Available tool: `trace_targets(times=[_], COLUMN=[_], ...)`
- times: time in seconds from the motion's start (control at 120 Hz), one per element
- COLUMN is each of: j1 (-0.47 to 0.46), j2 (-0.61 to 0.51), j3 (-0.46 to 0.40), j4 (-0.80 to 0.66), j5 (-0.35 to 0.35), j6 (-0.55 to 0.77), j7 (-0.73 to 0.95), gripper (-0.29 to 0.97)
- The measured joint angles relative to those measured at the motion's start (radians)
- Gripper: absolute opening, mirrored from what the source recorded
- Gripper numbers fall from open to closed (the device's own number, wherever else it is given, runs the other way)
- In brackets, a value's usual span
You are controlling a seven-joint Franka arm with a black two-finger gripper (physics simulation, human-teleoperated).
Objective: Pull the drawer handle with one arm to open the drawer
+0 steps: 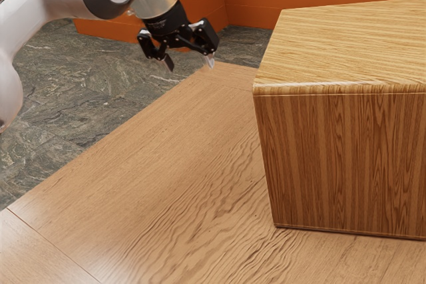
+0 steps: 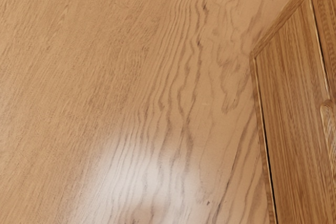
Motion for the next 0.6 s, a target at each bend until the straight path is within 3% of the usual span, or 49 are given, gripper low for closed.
trace_targets(times=[0.6], j1=[-0.011], j2=[0.093], j3=[-0.016], j4=[0.013], j5=[-0.123], j6=[0.126], j7=[0.000], gripper=[0.68])
